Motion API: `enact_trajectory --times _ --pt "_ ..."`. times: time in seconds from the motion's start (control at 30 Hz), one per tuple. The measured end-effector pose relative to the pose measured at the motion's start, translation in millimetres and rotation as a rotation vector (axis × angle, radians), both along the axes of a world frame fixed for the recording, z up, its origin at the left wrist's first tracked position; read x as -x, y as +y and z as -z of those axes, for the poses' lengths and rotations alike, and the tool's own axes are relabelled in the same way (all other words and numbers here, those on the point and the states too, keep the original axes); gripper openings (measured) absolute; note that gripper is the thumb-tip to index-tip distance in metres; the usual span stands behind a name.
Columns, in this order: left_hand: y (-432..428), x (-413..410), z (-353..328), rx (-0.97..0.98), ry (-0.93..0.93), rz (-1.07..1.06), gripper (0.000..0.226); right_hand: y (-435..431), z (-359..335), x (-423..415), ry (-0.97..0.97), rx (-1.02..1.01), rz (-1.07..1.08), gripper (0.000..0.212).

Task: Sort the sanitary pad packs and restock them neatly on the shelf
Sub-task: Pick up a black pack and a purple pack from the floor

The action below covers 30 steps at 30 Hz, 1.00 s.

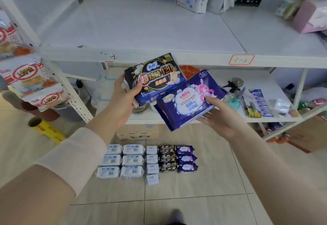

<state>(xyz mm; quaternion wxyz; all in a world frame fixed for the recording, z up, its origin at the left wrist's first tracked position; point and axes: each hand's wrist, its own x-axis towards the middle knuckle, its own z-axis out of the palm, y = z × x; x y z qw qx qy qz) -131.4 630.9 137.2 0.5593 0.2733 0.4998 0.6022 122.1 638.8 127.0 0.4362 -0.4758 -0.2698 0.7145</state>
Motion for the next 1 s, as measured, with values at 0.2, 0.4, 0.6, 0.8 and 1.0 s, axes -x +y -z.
enact_trajectory --times 0.2,0.4,0.6,0.8,1.0 --pt "-51 -31 44 0.131 -0.017 0.039 0.051 -54 53 -48 -0.092 0.083 -0.028 0.103" --pt "-77 -84 96 0.210 -0.008 0.060 0.054 -82 95 -101 -0.034 0.181 0.001 0.055" --pt "-89 -149 151 0.318 0.046 0.060 0.060 -94 156 -166 -0.083 0.279 -0.048 0.057" --pt "-94 -190 199 0.443 0.102 0.109 0.060 -104 199 -215 -0.062 0.356 -0.133 0.063" --pt "-88 -210 241 0.530 0.077 0.107 0.061 -108 238 -235 -0.114 0.391 -0.138 0.089"
